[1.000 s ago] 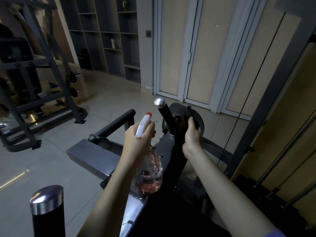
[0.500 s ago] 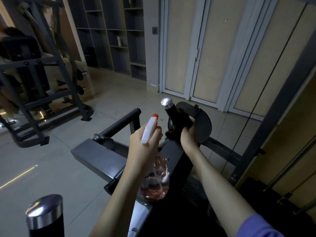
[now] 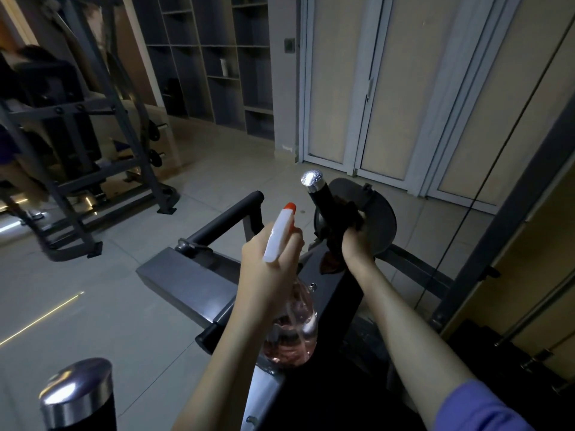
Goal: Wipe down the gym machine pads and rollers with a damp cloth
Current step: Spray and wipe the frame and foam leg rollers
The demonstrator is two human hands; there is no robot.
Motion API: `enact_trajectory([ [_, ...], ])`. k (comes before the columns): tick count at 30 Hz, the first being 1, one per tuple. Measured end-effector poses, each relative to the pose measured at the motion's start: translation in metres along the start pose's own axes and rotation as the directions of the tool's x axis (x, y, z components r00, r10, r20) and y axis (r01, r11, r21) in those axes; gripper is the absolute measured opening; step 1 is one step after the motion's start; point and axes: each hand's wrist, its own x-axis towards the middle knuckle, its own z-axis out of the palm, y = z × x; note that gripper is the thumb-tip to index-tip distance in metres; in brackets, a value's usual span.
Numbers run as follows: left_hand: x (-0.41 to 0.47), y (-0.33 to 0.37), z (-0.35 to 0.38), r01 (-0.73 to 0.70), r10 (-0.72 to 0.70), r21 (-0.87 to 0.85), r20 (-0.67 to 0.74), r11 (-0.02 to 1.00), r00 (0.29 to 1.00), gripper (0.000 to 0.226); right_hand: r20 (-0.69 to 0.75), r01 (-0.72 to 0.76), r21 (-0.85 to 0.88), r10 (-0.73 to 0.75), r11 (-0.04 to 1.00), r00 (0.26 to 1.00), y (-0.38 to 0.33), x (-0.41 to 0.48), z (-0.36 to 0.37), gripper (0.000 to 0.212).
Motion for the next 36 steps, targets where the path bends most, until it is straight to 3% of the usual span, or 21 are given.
enact_trajectory([
  [2, -0.001, -0.001, 0.001, -0.01, 0.01, 0.008, -0.01, 1.0, 1.0, 0.028, -0.017, -0.009, -0.008, 0.008, 1.0, 1.0, -0.001, 0.006, -0.006, 0.034],
  [6, -0.004, 0.001, 0.0, -0.004, 0.004, -0.006, -0.016, 1.0, 1.0, 0.032, -0.323, 0.125, 0.017, -0.113, 0.992, 0.94, -0.019, 0.008, -0.01, 0.02],
  [8, -0.004, 0.003, -0.001, -0.015, 0.015, 0.012, -0.02, 1.0, 1.0, 0.033, -0.213, 0.185, 0.072, -0.167, 0.98, 0.963, -0.02, 0.004, -0.001, 0.018],
  [11, -0.003, 0.003, -0.002, -0.045, 0.046, 0.058, -0.019, 0.997, 0.999, 0.028, -0.01, 0.073, 0.047, -0.073, 0.996, 0.997, -0.007, -0.003, 0.006, 0.025],
  [14, -0.001, 0.001, -0.002, -0.037, 0.039, 0.057, -0.026, 0.998, 0.999, 0.028, 0.134, 0.114, -0.211, -0.087, 0.971, 0.987, -0.002, 0.001, -0.02, 0.035],
  [16, 0.001, -0.001, -0.002, -0.025, 0.026, 0.042, -0.029, 0.999, 0.999, 0.03, 0.167, 0.201, -0.515, -0.133, 0.833, 0.977, 0.005, 0.011, -0.038, 0.043],
  [18, 0.002, -0.003, -0.002, -0.009, 0.01, 0.022, -0.03, 1.0, 1.0, 0.032, 0.16, 0.201, -0.587, -0.131, 0.784, 0.978, 0.007, 0.018, -0.042, 0.045],
  [20, 0.002, -0.002, -0.001, -0.001, 0.001, 0.007, -0.028, 1.0, 1.0, 0.031, 0.18, 0.106, -0.383, -0.038, 0.918, 0.983, 0.008, 0.015, -0.031, 0.046],
  [22, 0.002, -0.004, 0.0, -0.015, 0.016, 0.021, -0.032, 1.0, 0.999, 0.028, 0.115, 0.062, -0.234, -0.036, 0.97, 0.993, 0.019, 0.007, -0.014, 0.051],
  [27, 0.003, -0.004, 0.0, -0.023, 0.023, 0.012, -0.033, 1.0, 0.999, 0.03, -0.022, 0.162, -0.14, -0.167, 0.977, 0.986, 0.024, -0.005, 0.006, 0.049],
  [31, 0.004, -0.006, 0.0, -0.007, 0.007, -0.018, -0.01, 1.0, 1.0, 0.027, -0.043, 0.065, 0.124, -0.06, 0.99, 0.997, 0.005, 0.012, 0.016, 0.039],
  [36, 0.005, -0.006, 0.001, -0.01, 0.01, -0.013, -0.022, 1.0, 1.0, 0.031, -0.083, 0.04, 0.151, -0.028, 0.988, 0.996, 0.002, 0.028, 0.01, 0.025],
])
